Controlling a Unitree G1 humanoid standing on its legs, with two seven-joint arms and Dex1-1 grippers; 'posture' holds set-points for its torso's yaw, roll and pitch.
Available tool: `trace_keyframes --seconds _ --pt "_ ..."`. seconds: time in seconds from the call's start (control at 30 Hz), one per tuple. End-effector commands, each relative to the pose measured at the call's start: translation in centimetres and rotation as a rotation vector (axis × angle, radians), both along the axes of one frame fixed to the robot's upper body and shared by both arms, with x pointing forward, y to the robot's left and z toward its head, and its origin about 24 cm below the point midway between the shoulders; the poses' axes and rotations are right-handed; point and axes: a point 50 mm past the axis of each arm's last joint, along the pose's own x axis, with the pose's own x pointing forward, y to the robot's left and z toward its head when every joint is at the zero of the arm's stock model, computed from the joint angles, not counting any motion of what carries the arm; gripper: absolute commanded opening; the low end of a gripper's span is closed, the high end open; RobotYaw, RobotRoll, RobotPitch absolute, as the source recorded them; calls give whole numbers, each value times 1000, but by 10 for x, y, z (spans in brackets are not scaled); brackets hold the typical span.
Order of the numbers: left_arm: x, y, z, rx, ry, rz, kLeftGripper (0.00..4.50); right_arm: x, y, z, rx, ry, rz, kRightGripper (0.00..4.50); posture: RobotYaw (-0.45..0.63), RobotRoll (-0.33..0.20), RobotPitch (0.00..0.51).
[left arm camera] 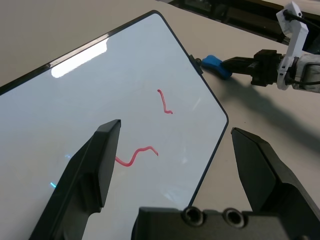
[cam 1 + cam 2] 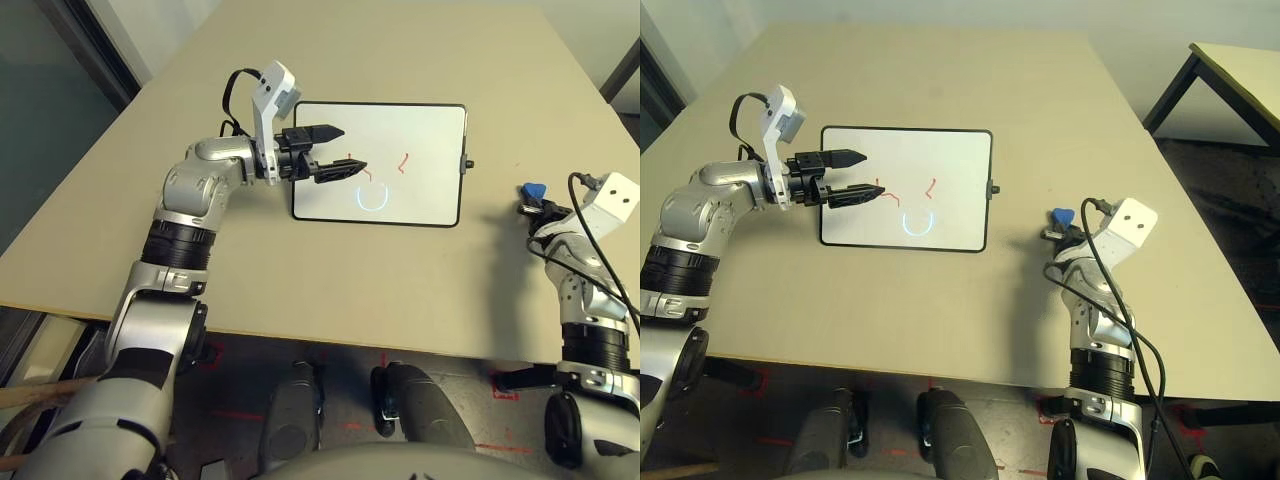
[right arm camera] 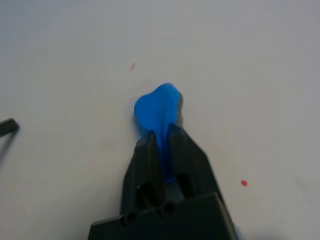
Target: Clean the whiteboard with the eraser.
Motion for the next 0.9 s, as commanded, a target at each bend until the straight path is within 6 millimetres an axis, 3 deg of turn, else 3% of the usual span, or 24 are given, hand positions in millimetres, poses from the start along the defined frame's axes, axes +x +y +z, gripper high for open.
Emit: trace_keyframes --seconds 0.03,0.5,0.63,0.9 --pt "-2 0 -1 19 -1 1 4500 -4 -3 -17 31 74 -22 19 -80 0 124" --pt "0 0 0 8 -7 9 4500 -9 -11 -8 38 53 -72 19 -93 0 118" --pt "0 0 0 11 -10 11 4500 -9 -13 -3 48 31 -96 1035 -94 0 114" --pt "1 1 0 13 -17 15 4500 -5 -11 4 61 -7 -106 3749 -94 0 108"
